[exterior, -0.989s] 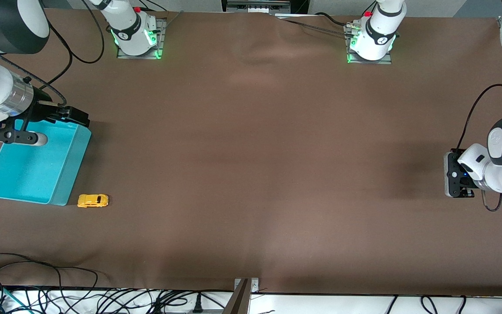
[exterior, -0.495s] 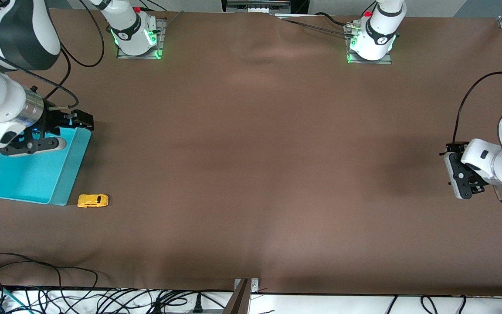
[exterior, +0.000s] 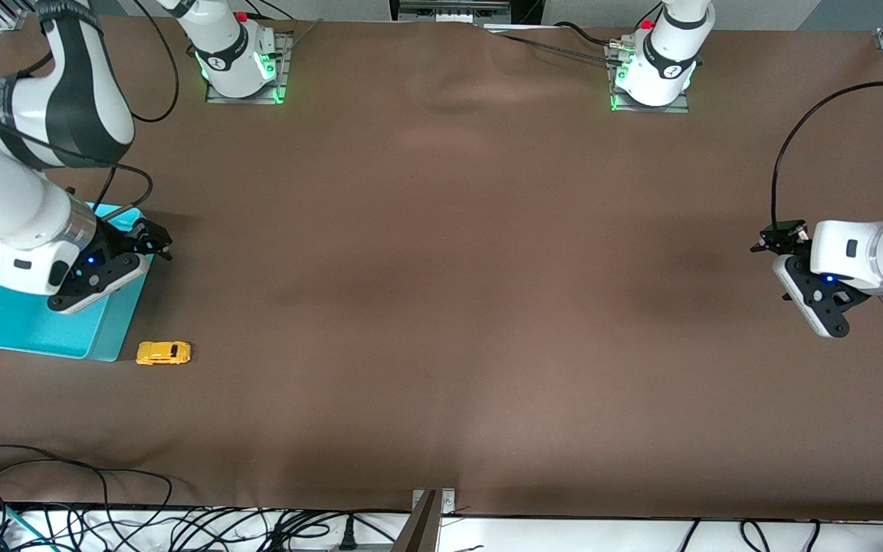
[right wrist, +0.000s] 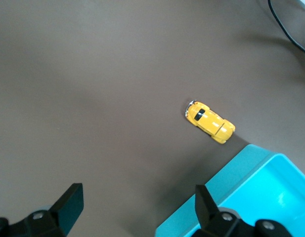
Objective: Wind up and store yellow beetle car
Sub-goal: 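Raise the left gripper away while the right gripper reaches the car, then close the right gripper around the yellow car beside the bin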
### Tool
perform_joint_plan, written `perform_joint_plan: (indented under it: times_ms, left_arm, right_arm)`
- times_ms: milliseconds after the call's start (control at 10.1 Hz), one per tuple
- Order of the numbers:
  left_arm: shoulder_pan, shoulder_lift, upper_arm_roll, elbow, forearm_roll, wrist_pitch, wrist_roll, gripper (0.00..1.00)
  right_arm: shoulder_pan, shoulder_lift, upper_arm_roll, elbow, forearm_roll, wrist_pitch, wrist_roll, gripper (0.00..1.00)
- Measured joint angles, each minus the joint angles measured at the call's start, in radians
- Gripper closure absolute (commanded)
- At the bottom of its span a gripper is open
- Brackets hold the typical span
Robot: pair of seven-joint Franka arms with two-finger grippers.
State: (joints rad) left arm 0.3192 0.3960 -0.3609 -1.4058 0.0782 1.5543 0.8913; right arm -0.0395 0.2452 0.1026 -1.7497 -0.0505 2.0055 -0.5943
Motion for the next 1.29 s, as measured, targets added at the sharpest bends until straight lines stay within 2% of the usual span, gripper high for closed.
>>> perform_joint_plan:
  times_ms: [297,396,693,989,1286]
  left_arm:
    - [-0.269,-0.103,0.269,-0.003,-0.038,-0.004,-0.173,0.0]
    - [-0.319,-0.124,0.326,-0.012,-0.089,-0.006,-0.267,0.0]
    - [-0.34,-0.213,0.367,-0.107,-0.133,-0.011,-0.577,0.0]
    - [-0.337,-0.354,0.377,-0.263,-0.134,-0.025,-0.659,0.0]
    - [-0.337,-0.407,0.377,-0.304,-0.134,-0.034,-0.717,0.0]
  right_arm:
    - [-0.011,0.069,-0.041,-0.019,0.0,0.163,-0.259,0.0]
    - [-0.014,0.093,-0.042,-0.027,0.0,0.213,-0.317,0.0]
    - [-0.033,0.176,-0.043,-0.04,0.036,0.31,-0.48,0.0]
    - [-0.074,0.26,-0.044,-0.043,0.097,0.391,-0.68,0.0]
    - [-0.119,0.34,-0.045,-0.034,0.176,0.43,-0.879,0.0]
